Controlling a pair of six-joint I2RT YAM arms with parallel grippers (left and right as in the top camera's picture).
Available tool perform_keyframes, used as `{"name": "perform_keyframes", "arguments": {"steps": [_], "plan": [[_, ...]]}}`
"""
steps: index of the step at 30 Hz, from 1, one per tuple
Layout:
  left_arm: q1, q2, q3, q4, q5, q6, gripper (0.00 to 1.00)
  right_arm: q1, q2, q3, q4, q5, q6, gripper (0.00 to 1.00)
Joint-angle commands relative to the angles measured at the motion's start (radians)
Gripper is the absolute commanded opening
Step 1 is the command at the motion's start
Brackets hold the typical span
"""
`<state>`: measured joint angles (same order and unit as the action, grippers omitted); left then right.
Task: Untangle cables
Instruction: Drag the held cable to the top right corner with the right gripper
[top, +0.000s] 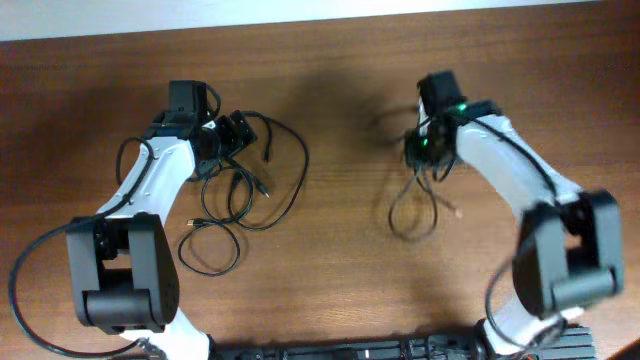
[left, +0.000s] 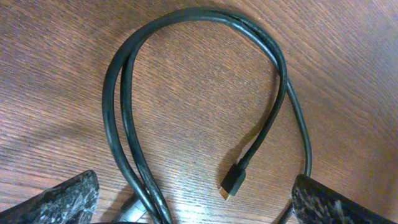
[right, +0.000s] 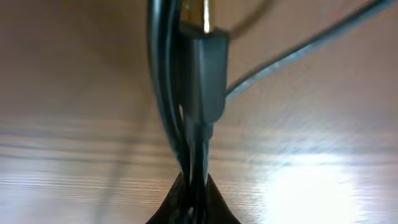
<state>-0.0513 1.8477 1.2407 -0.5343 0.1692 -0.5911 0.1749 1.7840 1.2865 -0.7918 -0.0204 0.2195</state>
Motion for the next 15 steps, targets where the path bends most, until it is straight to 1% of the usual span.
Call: {"name": "perform_keyframes", "arguments": {"steps": [1, 4, 6, 8, 11, 13, 15], "plan": [[0.000, -0.010, -0.002, 0.001, 0.009, 0.004, 0.99, -0.007, -0.165, 0.077, -0.004, -0.001, -0.028, 0.04], [0.000, -0.010, -0.002, 0.001, 0.010, 0.004, 0.99, -0.007, -0.254, 0.078, -0.014, 0.033, -0.028, 0.04], [0.000, -0.010, -0.002, 0.001, 0.010, 0.004, 0.99, -0.007, -0.303, 0.078, -0.025, 0.090, -0.028, 0.04], [0.000, -0.010, -0.002, 0.001, 0.009, 0.004, 0.99, -0.007, -0.327, 0.078, -0.030, 0.192, -0.028, 0.04], [0.000, -0.010, -0.002, 0.001, 0.010, 0.004, 0.99, -0.016, -0.343, 0.077, -0.023, 0.453, -0.027, 0.04], [0.000, -0.010, -0.002, 0.001, 0.009, 0.004, 0.99, -0.051, -0.340, 0.077, 0.000, 0.528, -0.027, 0.04], [0.000, -0.010, -0.002, 0.001, 0.010, 0.004, 0.99, -0.145, -0.338, 0.077, 0.045, 0.528, -0.027, 0.04]]}}
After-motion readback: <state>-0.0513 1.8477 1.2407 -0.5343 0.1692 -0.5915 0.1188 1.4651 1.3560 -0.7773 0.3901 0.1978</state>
